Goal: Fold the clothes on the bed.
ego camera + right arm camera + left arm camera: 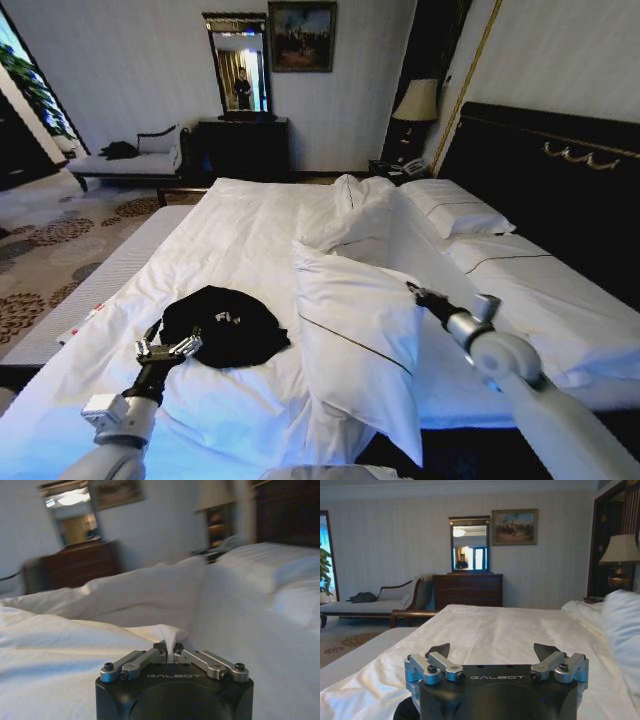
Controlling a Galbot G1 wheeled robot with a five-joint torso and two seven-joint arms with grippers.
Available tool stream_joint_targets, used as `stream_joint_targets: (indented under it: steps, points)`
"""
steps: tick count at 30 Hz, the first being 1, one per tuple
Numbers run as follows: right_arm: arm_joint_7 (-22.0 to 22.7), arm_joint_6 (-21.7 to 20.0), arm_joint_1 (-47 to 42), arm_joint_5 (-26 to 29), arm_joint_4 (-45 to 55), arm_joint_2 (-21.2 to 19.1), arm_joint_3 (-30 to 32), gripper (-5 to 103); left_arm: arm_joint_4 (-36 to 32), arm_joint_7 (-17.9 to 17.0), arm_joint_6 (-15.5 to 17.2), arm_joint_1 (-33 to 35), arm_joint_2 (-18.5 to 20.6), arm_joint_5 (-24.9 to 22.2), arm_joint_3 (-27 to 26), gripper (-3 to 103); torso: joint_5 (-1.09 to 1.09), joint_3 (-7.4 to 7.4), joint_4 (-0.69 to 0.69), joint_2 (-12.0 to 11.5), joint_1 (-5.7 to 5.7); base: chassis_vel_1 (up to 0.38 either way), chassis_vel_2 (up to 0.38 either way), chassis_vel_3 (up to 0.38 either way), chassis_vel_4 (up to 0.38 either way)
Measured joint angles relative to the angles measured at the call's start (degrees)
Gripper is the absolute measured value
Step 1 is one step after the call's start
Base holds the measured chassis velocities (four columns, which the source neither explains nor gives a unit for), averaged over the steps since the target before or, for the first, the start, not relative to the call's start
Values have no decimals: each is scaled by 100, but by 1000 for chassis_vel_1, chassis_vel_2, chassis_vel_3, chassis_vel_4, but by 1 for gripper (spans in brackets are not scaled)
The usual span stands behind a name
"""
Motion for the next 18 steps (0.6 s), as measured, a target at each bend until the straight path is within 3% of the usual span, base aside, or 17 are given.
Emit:
stream_joint_targets:
  steps: [2,4,7,9,10,13,18]
  points:
    - [-9,53,-570,-118,175,292,565,1,40,2,-3,-12,5,-50,-8,94,1,0,1,0,0,0,0,0,0]
    - [-26,87,-739,-196,230,393,723,1,59,2,-4,-26,14,-56,3,94,1,0,0,0,0,0,0,0,0]
    - [-84,220,-1313,-452,448,1140,1341,1,118,-6,-2,-118,29,-53,80,94,-1,0,0,0,0,0,0,0,0]
    - [-81,287,-1440,-484,457,1523,1547,1,114,-11,-2,-106,-46,-44,65,94,0,-1,-4,0,0,0,0,0,0]
    - [-81,287,-1440,-484,457,1523,1547,1,114,-11,-2,-106,-46,-44,65,94,0,-1,-4,0,0,0,0,0,0]
    - [-61,444,-1531,-580,262,1934,1921,1,80,-12,-55,19,-254,-14,-42,94,1,0,6,0,0,0,0,0,0]
    - [35,839,-1751,-1012,-73,2531,2585,1,157,-73,-60,-85,-278,13,-6,92,0,0,0,0,0,0,0,0,0]
